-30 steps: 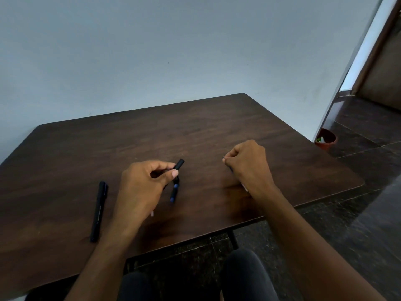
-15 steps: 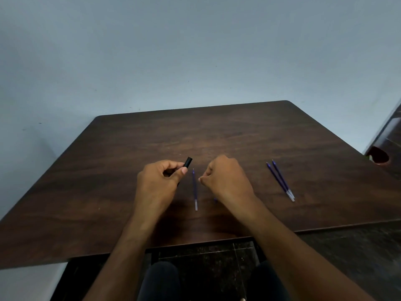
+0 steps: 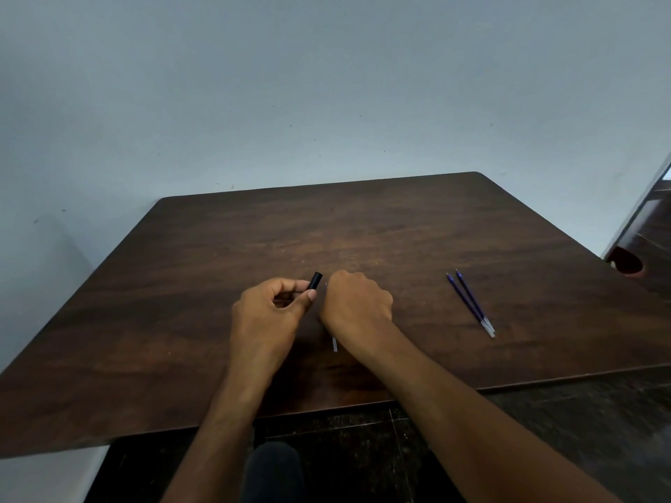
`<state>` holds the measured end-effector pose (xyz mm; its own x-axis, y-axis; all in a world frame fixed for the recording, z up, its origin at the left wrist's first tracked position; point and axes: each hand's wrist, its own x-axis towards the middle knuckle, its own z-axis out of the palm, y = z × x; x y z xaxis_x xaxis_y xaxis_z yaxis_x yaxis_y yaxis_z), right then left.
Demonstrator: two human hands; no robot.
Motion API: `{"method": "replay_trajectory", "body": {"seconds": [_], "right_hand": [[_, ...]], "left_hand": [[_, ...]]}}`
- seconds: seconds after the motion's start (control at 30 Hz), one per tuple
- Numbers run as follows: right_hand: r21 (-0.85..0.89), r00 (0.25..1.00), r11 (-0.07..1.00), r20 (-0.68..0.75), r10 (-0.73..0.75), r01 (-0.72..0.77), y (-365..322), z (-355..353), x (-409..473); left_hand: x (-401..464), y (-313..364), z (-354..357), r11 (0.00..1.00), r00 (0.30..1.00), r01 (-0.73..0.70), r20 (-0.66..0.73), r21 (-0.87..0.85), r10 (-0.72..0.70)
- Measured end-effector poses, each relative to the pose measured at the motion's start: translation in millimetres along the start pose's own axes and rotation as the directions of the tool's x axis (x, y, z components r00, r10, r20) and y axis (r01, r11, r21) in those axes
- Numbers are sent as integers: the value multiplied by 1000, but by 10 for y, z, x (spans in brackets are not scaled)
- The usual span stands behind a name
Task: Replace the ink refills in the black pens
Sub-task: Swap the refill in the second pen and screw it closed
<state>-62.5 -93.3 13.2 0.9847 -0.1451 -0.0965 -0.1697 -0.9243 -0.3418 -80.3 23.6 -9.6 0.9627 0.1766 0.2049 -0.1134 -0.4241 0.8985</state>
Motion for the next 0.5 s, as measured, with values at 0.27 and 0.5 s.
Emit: {"method": "replay_trajectory", "body": {"seconds": [0.27,0.5], "right_hand": [[33,998,999,52,36,-38,-85,7,97],[530,997,848,-45,58,-25,215,-199,119]], "left_hand": [[-18,-23,-26,995,997,56,59,-82,-52],[-33,-83,-101,999,996,37,87,-29,-34]]}}
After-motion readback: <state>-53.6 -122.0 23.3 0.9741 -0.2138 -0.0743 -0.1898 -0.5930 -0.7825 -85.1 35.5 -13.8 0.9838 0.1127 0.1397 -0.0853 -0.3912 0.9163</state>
